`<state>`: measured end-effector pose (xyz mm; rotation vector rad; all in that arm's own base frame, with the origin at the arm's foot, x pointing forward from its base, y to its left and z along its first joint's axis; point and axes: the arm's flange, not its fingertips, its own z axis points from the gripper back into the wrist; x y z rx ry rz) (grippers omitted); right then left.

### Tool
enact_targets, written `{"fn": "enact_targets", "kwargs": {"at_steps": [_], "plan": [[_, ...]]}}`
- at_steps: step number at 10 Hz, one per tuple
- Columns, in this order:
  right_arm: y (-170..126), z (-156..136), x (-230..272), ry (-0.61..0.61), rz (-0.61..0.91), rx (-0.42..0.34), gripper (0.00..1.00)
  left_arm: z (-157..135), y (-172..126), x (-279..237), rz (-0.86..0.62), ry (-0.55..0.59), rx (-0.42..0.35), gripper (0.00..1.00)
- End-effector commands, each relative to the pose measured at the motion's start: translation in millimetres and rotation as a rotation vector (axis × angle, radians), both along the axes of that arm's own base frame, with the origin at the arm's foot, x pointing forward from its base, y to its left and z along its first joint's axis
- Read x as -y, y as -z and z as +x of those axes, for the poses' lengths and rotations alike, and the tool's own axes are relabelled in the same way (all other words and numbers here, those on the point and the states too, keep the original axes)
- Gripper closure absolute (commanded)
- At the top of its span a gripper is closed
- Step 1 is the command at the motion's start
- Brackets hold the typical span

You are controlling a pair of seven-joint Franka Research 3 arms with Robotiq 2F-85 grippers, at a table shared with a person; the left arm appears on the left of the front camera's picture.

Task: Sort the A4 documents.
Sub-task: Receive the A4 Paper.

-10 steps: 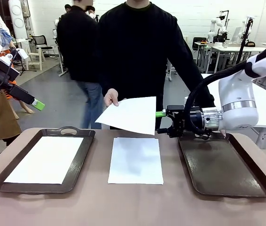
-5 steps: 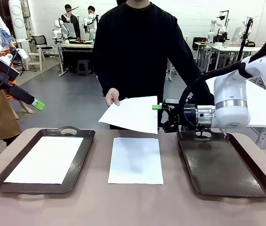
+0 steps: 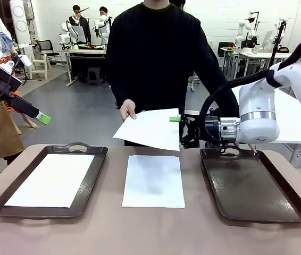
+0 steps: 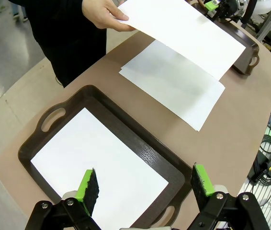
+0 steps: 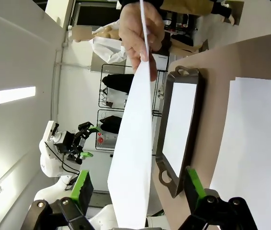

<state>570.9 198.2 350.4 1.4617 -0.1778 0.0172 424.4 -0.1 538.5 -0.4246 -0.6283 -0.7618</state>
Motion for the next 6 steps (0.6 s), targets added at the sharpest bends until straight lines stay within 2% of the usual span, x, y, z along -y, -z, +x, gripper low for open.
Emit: {"fn": "enact_targets", "kwargs": {"at_steps": [1, 2, 3, 4, 5, 6], "plan": [[-5.2, 6.4, -7.0, -0.001, 0.014, -0.002, 0.0, 0.1, 0.9, 0.1, -0.012, 0.012, 0.013, 0.0], [-5.4, 7.1, -6.7, -0.002, 0.01, 0.01, 0.16, 0.1, 0.9, 0.1, -0.012, 0.012, 0.013, 0.0], [-5.2, 7.3, -6.3, -0.004, 0.015, 0.006, 0.18, 0.1, 0.9, 0.1, -0.012, 0.012, 0.013, 0.0], [-4.1, 8.5, -6.2, 0.0, 0.021, -0.001, 0.34, 0.1, 0.9, 0.1, -0.012, 0.012, 0.013, 0.0], [-3.3, 8.0, -6.6, -0.001, 0.03, -0.006, 0.36, 0.1, 0.9, 0.1, -0.012, 0.012, 0.013, 0.0], [-3.6, 7.3, -6.9, 0.001, 0.036, -0.009, 0.52, 0.1, 0.9, 0.1, -0.012, 0.012, 0.013, 0.0]]}}
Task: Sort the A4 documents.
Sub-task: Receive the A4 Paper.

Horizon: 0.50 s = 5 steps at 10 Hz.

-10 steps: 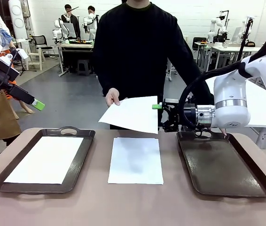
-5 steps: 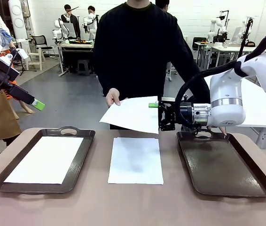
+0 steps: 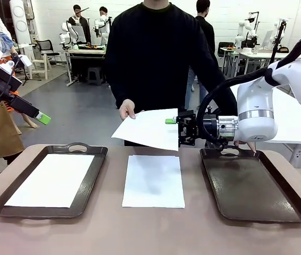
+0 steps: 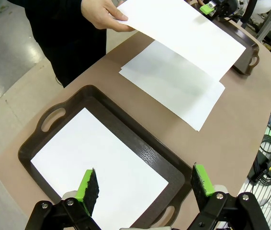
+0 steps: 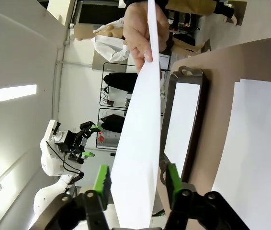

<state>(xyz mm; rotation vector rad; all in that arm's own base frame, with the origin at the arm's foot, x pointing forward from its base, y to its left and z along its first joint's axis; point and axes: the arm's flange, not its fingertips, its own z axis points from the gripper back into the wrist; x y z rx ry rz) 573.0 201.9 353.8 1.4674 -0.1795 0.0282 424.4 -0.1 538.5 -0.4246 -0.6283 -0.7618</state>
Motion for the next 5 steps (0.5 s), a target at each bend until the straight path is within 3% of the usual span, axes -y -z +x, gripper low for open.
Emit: {"fn": "enact_targets", "kwargs": {"at_steps": [1, 2, 3, 4, 5], "plan": [[-0.5, 3.9, -5.3, 0.004, 0.033, -0.017, 0.55, 0.1, 0.8, 0.1, -0.012, 0.012, 0.013, 0.0], [0.0, 2.8, -8.1, 0.001, 0.034, -0.025, 0.7, 0.1, 0.8, 0.1, -0.012, 0.012, 0.013, 0.0], [0.1, 2.0, -10.3, 0.001, 0.035, -0.026, 0.73, 0.1, 0.8, 0.1, -0.012, 0.012, 0.013, 0.0], [0.7, 2.5, -10.4, 0.007, 0.03, -0.029, 0.89, 0.1, 0.8, 0.1, -0.012, 0.012, 0.013, 0.0], [2.9, 2.6, -10.1, 0.011, 0.03, -0.037, 0.91, 0.1, 0.8, 0.1, -0.012, 0.012, 0.013, 0.0]]}}
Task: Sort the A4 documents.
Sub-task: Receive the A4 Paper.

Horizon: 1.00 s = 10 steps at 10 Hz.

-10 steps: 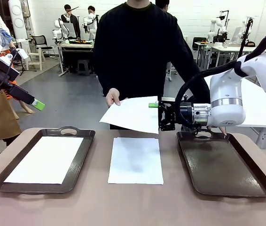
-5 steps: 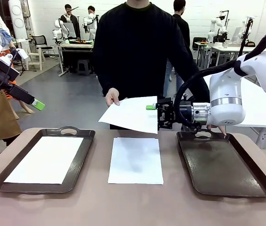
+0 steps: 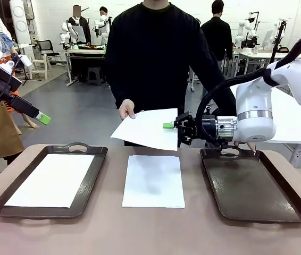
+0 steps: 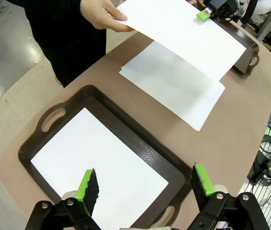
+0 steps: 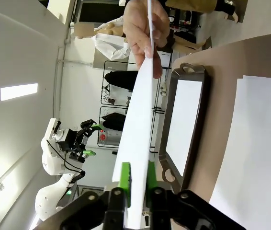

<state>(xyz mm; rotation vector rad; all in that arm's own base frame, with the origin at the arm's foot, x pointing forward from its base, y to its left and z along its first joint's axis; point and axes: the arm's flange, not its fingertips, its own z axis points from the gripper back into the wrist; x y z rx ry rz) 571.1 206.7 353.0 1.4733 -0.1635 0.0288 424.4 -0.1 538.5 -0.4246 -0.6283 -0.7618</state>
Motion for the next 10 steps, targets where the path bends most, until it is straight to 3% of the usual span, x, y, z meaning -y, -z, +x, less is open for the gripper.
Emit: {"fn": "enact_targets", "kwargs": {"at_steps": [1, 7, 10], "plan": [[4.9, 4.5, -5.5, 0.028, 0.021, -0.032, 1.0, 0.1, 0.8, 0.1, -0.012, 0.012, 0.013, 0.0], [8.7, 2.9, -4.3, 0.058, 0.02, -0.028, 1.0, 0.1, 0.8, 0.1, -0.012, 0.012, 0.013, 0.0], [11.4, 1.7, 1.0, 0.017, 0.0, -0.024, 1.0, 0.1, 0.8, 0.1, -0.012, 0.012, 0.013, 0.0]]}}
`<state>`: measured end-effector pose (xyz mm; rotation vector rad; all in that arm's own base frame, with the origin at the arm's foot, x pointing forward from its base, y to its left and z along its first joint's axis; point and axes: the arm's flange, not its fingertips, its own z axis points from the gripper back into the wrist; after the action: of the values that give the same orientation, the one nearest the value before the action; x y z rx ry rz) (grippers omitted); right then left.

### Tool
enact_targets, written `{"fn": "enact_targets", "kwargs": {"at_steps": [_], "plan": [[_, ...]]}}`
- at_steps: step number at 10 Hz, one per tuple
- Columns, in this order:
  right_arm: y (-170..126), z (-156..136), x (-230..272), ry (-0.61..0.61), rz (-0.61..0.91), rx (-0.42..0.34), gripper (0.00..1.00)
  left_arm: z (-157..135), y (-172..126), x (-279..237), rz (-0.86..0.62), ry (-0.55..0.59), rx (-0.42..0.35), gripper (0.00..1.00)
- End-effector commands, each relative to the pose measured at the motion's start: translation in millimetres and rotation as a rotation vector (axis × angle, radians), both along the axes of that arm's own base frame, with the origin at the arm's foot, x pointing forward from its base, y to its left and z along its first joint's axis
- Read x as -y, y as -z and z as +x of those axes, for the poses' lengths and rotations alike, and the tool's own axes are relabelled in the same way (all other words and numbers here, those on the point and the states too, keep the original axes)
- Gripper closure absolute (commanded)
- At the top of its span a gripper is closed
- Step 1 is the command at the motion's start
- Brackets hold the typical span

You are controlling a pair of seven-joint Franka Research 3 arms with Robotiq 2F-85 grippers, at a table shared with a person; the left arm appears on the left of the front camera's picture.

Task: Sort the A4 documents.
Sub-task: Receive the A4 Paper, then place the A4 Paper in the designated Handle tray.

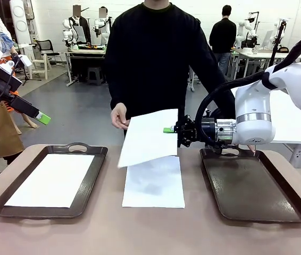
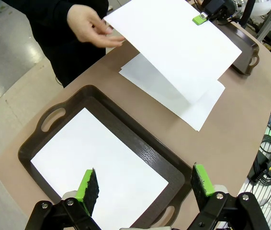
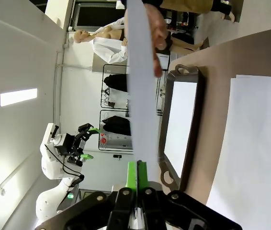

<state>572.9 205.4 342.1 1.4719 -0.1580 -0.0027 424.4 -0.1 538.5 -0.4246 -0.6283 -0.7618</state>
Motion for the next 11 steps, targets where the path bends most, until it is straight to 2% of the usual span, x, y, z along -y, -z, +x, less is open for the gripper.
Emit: {"fn": "enact_targets", "kwargs": {"at_steps": [1, 11], "plan": [[0.5, -0.1, -0.3, -0.001, 0.0, -0.001, 1.0, 0.1, 0.8, 0.1, -0.012, 0.012, 0.013, 0.0], [0.5, -0.1, -0.3, -0.001, 0.0, -0.001, 1.0, 0.1, 0.8, 0.1, -0.012, 0.012, 0.013, 0.0]]}}
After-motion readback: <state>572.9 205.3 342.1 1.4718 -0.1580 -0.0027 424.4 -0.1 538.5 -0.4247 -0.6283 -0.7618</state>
